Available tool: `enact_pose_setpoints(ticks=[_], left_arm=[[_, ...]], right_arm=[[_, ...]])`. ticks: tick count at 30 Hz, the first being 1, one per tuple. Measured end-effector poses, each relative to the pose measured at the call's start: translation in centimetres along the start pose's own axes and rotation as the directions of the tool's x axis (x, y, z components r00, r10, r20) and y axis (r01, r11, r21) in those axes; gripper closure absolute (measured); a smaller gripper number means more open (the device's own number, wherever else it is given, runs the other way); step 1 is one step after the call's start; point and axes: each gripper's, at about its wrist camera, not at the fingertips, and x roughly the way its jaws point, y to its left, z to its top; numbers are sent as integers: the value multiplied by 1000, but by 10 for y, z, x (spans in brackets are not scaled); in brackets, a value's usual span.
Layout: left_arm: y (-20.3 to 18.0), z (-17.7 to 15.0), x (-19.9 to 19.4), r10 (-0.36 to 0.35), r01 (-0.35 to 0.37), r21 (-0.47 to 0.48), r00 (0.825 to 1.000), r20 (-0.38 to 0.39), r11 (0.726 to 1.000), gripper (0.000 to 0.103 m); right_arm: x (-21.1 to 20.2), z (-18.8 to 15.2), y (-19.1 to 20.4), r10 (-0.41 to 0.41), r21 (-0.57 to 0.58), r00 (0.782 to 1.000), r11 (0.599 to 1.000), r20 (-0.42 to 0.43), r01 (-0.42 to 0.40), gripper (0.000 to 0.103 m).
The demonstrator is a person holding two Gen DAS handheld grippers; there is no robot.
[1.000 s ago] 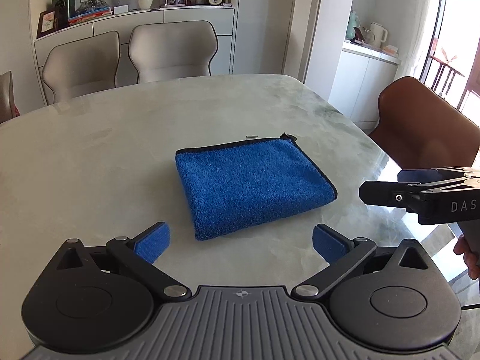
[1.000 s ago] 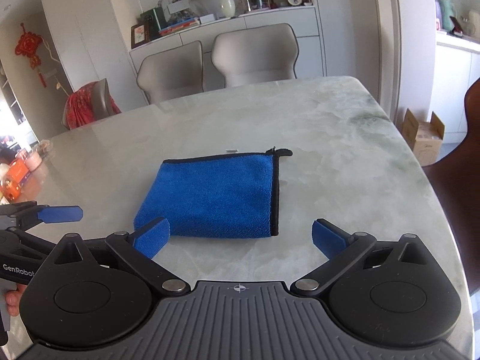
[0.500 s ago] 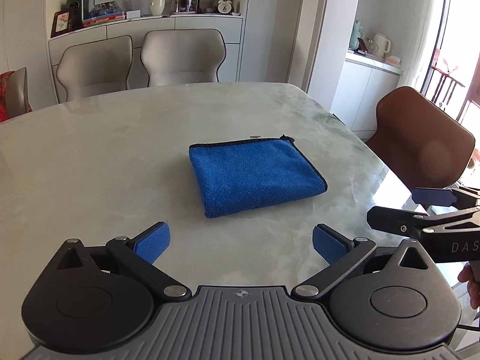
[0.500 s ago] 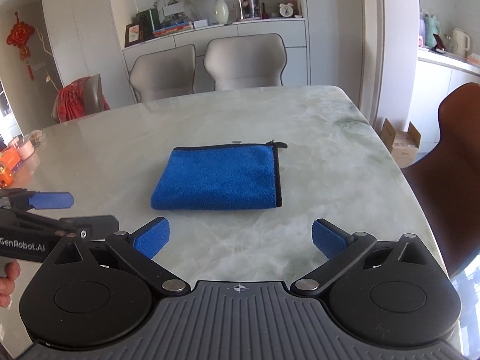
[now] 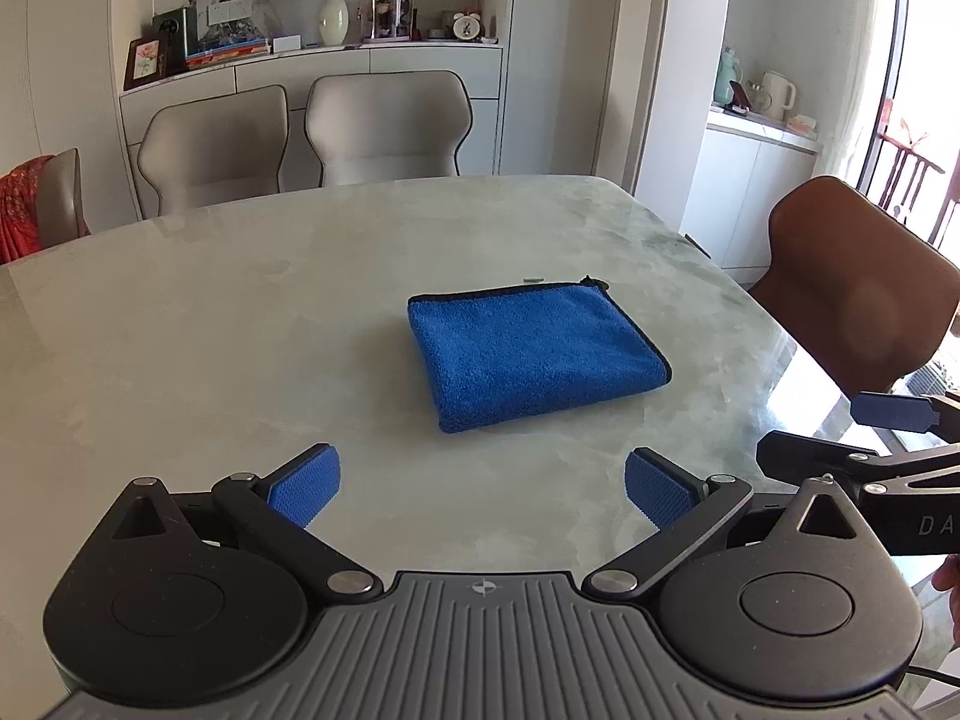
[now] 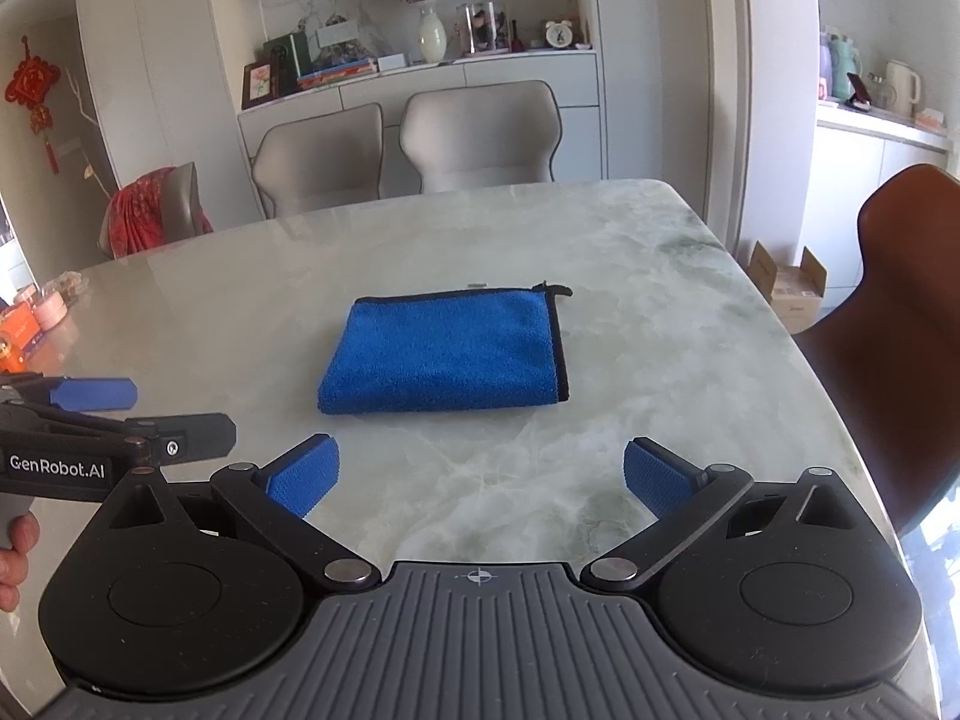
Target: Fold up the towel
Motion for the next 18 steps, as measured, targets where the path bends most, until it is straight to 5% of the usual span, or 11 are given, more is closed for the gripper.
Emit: enact_pose_setpoints(ticks=[18], left_arm=[[7,2,5,-20,19,-38,1000,-12,999,0]], right_arm=[[6,-4,-5,6,13,1000,1000,-26,-6,1]])
